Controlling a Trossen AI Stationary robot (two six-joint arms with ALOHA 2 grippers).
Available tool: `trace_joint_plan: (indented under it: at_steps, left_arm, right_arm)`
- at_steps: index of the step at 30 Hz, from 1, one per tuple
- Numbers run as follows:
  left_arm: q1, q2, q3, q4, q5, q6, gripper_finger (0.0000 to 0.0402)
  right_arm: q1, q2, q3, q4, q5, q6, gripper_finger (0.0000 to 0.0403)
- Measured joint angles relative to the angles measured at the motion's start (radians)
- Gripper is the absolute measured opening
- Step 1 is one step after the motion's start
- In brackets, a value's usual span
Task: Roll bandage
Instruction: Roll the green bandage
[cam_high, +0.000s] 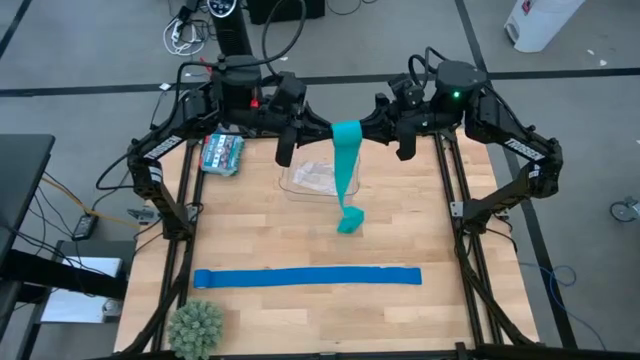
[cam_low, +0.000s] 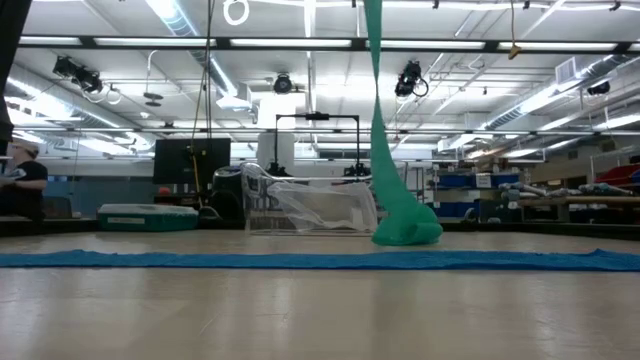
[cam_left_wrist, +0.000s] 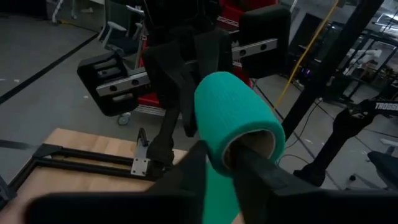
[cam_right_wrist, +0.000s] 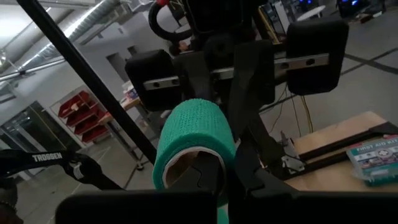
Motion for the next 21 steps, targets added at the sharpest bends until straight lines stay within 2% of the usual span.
trace_joint_plan:
  at_steps: [2,3,12,16,21]
  left_arm:
    - [0.0,0.0,0.0,-0.002,0.0,-0.006,0.0018]
    - [0.0,0.0,0.0,-0.003,0.0,-0.01,0.0015]
    - [0.015,-0.015,0.0,0.001,0.021,-0.089,0.0013]
    - [0.037,-0.024,0.0,0.003,0.047,-0.144,0.0011]
    - [0.062,-0.024,0.0,0.066,0.124,-0.219,0.001]
  right_arm:
    - [0.0,0.0,0.0,-0.002,-0.003,0.0,0.0019]
    - [0.0,0.0,0.0,-0.001,-0.003,0.0,0.0025]
    - [0.0,-0.048,0.0,-0.018,0.02,0.025,0.0084]
    - [0.0,-0.085,0.001,-0.072,0.073,-0.003,0.0089]
    - [0.012,-0.092,0.001,-0.095,0.08,-0.076,0.0088]
